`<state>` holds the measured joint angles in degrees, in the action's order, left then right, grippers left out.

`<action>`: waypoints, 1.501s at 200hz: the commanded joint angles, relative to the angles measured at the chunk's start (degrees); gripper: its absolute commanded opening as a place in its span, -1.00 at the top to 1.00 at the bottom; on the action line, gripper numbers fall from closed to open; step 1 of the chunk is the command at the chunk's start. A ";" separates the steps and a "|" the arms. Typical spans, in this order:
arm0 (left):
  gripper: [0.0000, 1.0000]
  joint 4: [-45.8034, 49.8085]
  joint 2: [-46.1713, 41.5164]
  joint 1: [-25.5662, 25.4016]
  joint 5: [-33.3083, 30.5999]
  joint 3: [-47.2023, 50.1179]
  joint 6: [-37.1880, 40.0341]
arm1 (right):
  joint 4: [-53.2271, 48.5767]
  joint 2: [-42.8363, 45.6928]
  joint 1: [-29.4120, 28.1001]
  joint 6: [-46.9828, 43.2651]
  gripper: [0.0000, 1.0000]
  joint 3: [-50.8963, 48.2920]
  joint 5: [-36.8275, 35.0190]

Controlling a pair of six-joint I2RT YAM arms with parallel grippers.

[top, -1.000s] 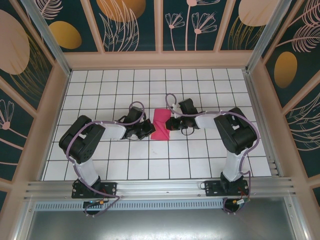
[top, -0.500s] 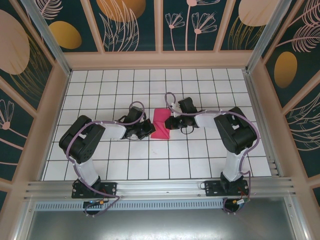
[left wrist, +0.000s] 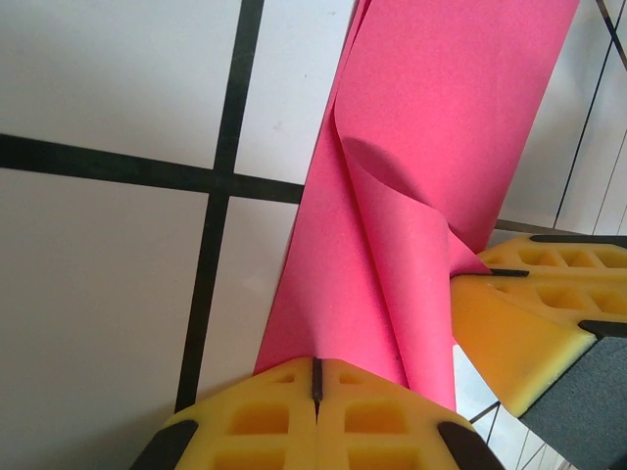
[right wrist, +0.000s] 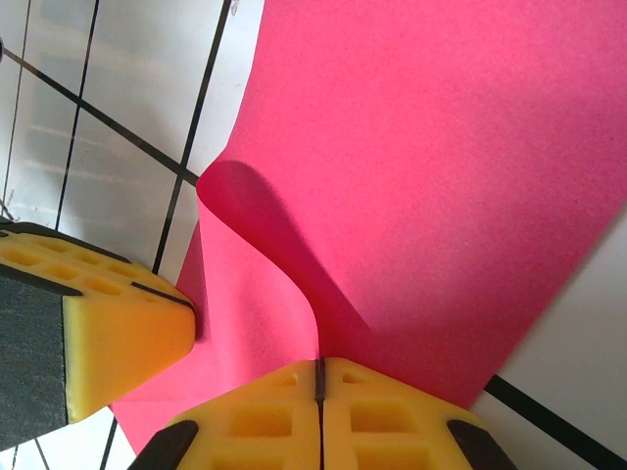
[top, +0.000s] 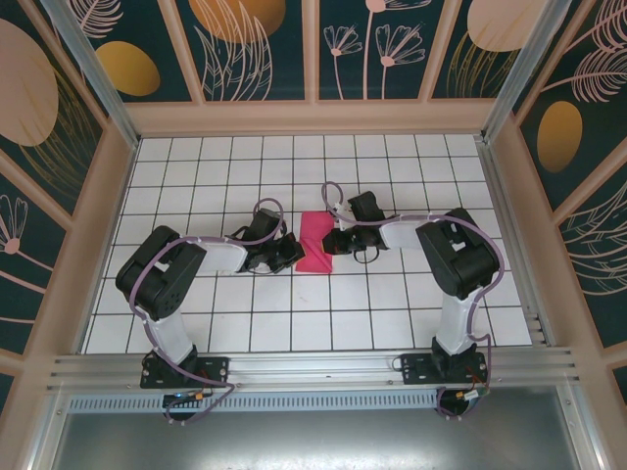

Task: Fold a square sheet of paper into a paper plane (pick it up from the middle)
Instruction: Fold the triangle a second time at the center of the table.

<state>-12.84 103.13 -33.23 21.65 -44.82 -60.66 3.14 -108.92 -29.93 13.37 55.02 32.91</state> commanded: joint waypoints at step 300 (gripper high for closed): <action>0.85 -9.13 7.08 -0.12 3.04 -4.64 -5.73 | 0.60 -0.46 -0.04 0.43 0.86 -1.33 -0.97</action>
<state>-21.67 109.08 -33.30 24.01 -49.41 -66.52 4.03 -108.92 -29.93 13.65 54.61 32.91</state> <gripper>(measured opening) 0.084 0.071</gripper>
